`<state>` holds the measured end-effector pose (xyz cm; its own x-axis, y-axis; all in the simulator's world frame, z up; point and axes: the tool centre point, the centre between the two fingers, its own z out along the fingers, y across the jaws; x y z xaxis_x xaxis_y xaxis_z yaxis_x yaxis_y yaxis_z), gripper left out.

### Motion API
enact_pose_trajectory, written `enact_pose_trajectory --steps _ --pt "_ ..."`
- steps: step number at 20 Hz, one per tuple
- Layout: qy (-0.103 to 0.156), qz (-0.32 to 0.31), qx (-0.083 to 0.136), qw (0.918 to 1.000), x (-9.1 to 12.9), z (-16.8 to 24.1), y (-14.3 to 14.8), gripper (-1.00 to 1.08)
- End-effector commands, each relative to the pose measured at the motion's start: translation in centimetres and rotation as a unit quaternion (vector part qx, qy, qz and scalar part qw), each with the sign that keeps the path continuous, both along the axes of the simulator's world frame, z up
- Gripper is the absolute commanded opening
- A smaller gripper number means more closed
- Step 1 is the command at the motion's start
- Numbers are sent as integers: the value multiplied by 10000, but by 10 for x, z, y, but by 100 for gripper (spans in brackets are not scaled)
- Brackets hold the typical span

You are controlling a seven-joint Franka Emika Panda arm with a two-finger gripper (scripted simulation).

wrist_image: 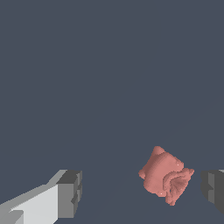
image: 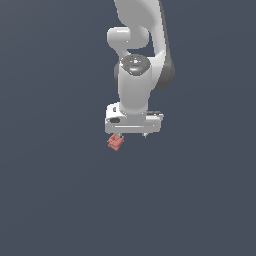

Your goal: Pick up the object and move it to a goal position.

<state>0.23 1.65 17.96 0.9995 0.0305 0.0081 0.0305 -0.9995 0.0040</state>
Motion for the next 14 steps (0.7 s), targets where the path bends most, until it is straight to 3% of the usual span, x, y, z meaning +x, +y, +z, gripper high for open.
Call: enact_pose_trajectory --steps 1,14 --pt "0 0 0 10000 0 0 0 100" --pt "20 194 -83 9998 -3 5 -8 100"
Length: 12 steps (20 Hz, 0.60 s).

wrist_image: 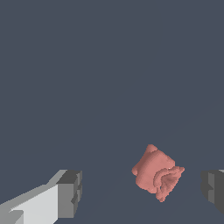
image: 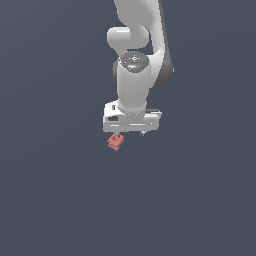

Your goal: Pick up the object and move it to a goal position.

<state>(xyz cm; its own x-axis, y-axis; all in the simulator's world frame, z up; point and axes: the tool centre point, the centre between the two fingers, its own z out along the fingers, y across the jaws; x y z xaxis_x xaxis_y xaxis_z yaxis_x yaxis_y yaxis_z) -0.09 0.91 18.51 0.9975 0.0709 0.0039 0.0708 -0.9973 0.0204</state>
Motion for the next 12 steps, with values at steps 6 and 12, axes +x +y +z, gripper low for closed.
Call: enact_pose_trajectory --steps 6,12 --pt "4 -329 26 9995 -5 -11 -8 100" --pt "6 -1011 68 9949 -18 -32 -24 100"
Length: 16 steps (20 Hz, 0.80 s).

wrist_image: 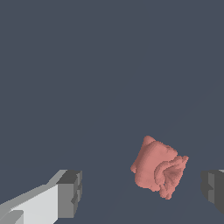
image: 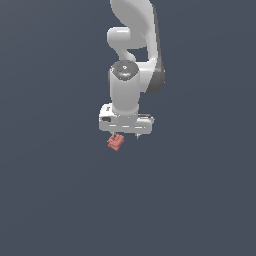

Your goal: Pick up the object and move it to a goal position.

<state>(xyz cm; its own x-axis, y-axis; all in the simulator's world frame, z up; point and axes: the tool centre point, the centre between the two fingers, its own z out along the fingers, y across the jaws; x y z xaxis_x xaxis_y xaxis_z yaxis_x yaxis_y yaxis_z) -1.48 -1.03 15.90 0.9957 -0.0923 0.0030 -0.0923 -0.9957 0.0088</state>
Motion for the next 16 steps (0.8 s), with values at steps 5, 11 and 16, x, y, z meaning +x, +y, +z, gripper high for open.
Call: enact_pose_trajectory --steps 5,11,16 --pt "5 -1005 40 9949 -20 -30 -25 100" --pt "4 -1743 49 9847 -36 -49 -43 100" --pt "2 -2076 48 9782 -44 -58 -51 100"
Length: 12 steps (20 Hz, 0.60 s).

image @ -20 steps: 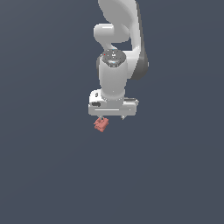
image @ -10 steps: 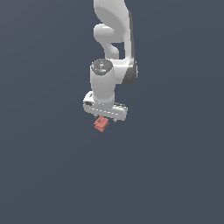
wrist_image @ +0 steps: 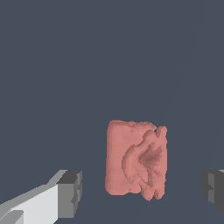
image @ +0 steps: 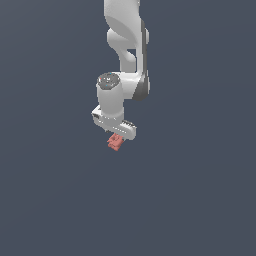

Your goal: Pick up the object and move it to a goal position.

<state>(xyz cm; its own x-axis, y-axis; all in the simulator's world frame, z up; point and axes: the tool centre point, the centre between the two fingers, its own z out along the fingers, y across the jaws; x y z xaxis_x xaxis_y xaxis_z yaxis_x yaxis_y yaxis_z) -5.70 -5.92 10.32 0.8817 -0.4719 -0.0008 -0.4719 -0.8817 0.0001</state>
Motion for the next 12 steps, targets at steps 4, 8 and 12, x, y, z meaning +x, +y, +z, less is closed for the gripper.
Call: enact_pose_trajectory --steps 4,8,12 --pt "-4 -179 -2 9998 -4 -4 -4 100" --pt "-1 -149 -2 9999 -4 -7 -3 100" --pt "-1 -161 -2 9999 -4 -20 -4 100"
